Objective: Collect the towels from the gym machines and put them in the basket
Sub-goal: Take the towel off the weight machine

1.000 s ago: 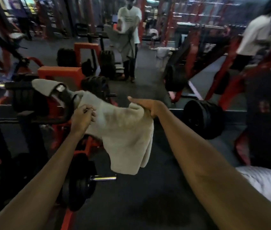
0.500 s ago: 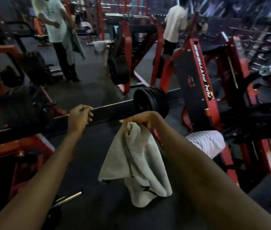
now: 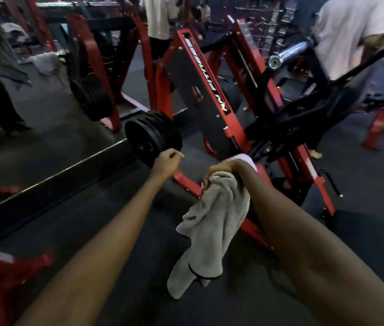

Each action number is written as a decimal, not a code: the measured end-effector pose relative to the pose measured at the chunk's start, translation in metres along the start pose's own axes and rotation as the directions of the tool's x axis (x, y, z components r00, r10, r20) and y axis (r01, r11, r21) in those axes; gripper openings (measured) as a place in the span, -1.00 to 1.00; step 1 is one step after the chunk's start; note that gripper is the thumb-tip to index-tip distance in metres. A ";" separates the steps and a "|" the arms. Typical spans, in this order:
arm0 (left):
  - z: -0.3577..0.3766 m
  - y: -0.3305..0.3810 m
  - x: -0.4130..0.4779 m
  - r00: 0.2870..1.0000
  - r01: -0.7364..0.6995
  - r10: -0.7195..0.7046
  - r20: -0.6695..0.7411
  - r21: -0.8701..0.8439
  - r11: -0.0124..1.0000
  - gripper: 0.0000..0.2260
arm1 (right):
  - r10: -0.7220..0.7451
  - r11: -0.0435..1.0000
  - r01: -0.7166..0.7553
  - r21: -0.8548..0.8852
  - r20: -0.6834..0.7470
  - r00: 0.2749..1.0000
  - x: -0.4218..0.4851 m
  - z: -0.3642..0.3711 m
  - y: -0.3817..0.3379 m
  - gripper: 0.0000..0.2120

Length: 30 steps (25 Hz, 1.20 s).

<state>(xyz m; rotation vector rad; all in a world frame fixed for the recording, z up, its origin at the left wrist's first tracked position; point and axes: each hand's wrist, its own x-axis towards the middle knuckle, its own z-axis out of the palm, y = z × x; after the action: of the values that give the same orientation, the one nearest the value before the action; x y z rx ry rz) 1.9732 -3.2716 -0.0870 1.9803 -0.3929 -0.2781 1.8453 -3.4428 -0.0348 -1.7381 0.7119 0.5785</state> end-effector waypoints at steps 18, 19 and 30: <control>0.269 -0.073 0.109 0.786 -0.341 -0.241 0.569 0.725 0.599 0.11 | 0.335 0.821 -0.306 0.483 0.028 0.942 -0.008 -0.125 0.218 -0.60; 0.271 -0.071 0.110 0.810 -0.369 -0.187 0.557 0.729 0.576 0.03 | 0.345 0.778 -0.293 0.556 0.012 0.939 -0.010 -0.126 0.229 -0.59; 0.375 0.083 0.008 0.619 -0.539 0.124 0.775 0.304 0.786 -0.54 | 0.414 0.704 -0.105 0.702 -0.286 0.864 -0.097 -0.149 0.296 -0.75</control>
<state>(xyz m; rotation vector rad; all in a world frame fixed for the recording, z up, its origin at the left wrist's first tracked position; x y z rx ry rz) 1.8320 -3.6184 -0.1708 2.1731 -1.5083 -0.7852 1.5700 -3.6293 -0.1263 -1.0682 1.3221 0.0746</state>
